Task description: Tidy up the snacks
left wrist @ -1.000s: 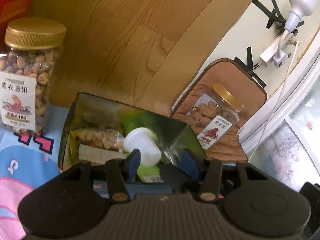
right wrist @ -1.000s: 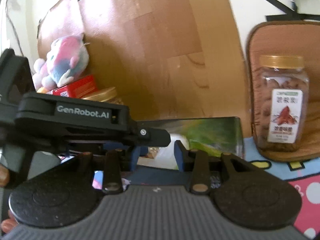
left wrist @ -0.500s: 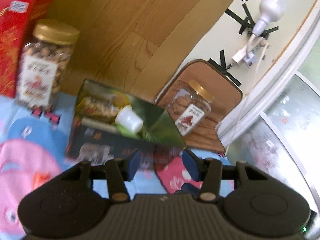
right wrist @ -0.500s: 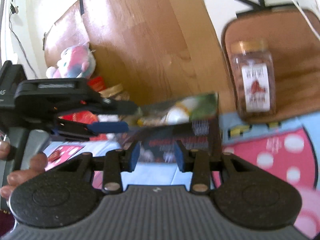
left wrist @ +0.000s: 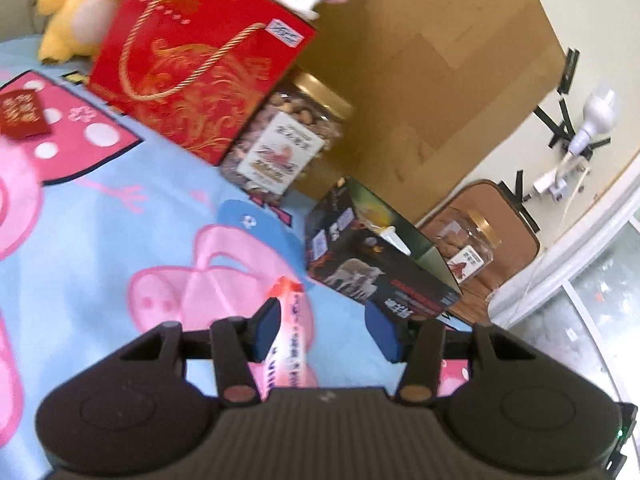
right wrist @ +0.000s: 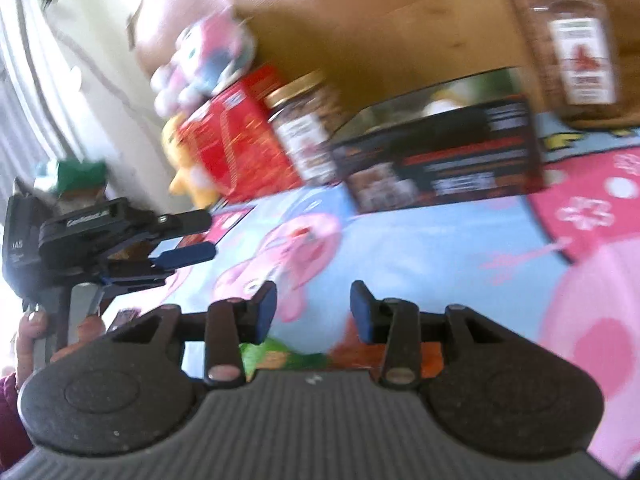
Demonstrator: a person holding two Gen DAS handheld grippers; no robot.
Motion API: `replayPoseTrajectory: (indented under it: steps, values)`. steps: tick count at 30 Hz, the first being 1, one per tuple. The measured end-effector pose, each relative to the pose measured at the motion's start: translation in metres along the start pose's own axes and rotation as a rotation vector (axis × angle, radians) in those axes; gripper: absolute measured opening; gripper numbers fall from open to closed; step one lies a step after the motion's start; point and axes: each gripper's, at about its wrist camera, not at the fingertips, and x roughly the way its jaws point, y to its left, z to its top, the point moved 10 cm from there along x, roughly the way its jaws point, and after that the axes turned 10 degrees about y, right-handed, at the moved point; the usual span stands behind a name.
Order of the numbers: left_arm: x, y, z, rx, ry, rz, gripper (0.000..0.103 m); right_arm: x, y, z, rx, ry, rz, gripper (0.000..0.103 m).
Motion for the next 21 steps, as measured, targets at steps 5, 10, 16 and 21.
replayPoseTrajectory:
  steps: [5, 10, 16, 21]
  values:
    - [-0.009, 0.017, -0.006, -0.044, -0.01, -0.034, 0.048, 0.063, 0.044, -0.001, -0.073, 0.123, -0.001, 0.06]
    - [-0.012, 0.027, -0.011, -0.057, 0.001, -0.035, 0.048, 0.107, 0.059, -0.008, -0.314, 0.178, -0.176, 0.054]
    - [-0.004, 0.033, -0.007, -0.067, 0.009, -0.039, 0.053, 0.079, 0.018, 0.012, -0.47, 0.162, -0.308, 0.041]
    - [0.017, 0.016, 0.01, -0.014, 0.013, -0.034, 0.055, 0.029, -0.046, 0.029, -0.339, 0.059, -0.42, 0.044]
